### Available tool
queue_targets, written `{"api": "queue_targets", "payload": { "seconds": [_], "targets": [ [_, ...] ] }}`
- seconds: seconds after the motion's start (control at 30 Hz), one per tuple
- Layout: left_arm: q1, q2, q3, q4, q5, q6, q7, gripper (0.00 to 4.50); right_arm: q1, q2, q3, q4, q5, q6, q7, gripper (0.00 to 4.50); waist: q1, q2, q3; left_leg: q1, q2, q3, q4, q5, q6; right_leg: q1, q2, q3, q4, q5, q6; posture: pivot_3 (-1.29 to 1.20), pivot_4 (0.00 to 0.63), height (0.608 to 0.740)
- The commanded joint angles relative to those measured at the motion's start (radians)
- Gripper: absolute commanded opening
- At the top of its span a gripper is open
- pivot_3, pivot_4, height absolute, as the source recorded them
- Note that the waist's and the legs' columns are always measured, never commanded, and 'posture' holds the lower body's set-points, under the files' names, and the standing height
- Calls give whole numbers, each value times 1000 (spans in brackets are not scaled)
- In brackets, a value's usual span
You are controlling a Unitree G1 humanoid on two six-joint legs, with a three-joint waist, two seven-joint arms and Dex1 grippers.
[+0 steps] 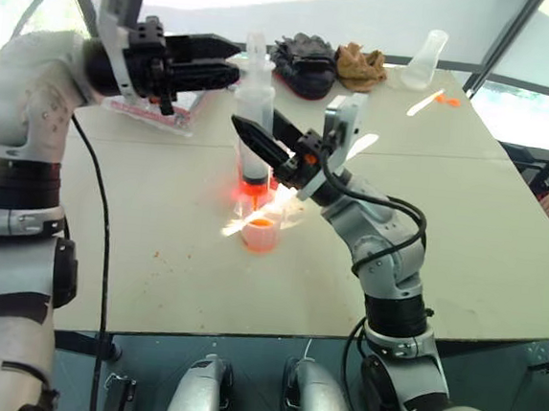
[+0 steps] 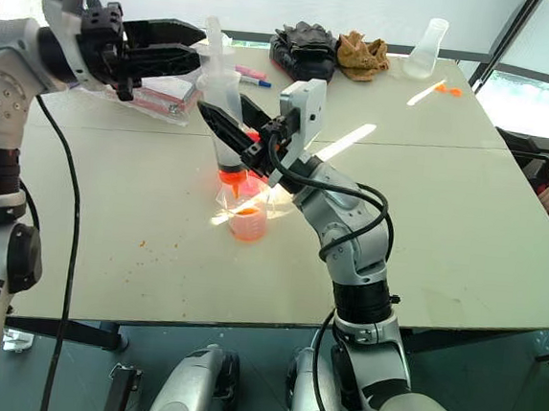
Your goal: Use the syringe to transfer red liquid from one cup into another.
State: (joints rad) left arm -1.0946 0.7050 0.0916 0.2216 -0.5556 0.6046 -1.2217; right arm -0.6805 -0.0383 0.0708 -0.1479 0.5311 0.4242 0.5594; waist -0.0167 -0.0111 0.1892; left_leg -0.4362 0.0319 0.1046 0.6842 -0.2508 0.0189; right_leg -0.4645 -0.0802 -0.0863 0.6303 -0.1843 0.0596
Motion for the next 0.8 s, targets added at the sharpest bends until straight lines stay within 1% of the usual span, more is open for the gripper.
{"api": "queue_targets", "payload": {
  "seconds": [0.03,0.17,0.4,0.53,0.7,0.8],
  "targets": [
    [-51,2,22,6,-7,-31,-7,1903,-15,3,11,8,-17,-35,13,1455,-1,0,0,0,0,0,0,0,0,0,0,0,0,0,0,0,150,740],
    [-69,3,18,33,3,-47,-21,1903,-11,-1,13,21,-25,-49,21,1455,0,0,0,0,0,0,0,0,0,0,0,0,0,0,0,0,150,740],
    [-57,65,15,51,17,-37,-76,1903,-19,1,7,38,-30,-63,18,1455,-2,0,0,0,0,0,0,0,0,0,0,0,0,0,0,0,150,740],
    [-58,88,33,47,4,-25,-77,1903,-16,3,9,43,-34,-66,24,1455,1,0,0,0,0,0,0,0,0,0,0,0,0,0,0,0,150,740],
    [-80,71,41,58,-7,-26,-51,1903,-18,4,15,52,-39,-70,34,1455,3,0,0,0,0,0,0,0,0,0,0,0,0,0,0,0,150,740],
    [-87,26,5,77,26,-92,-49,1903,-16,6,23,53,-43,-73,39,1455,3,0,0,0,0,0,0,0,0,0,0,0,0,0,0,0,150,740]
  ]
}}
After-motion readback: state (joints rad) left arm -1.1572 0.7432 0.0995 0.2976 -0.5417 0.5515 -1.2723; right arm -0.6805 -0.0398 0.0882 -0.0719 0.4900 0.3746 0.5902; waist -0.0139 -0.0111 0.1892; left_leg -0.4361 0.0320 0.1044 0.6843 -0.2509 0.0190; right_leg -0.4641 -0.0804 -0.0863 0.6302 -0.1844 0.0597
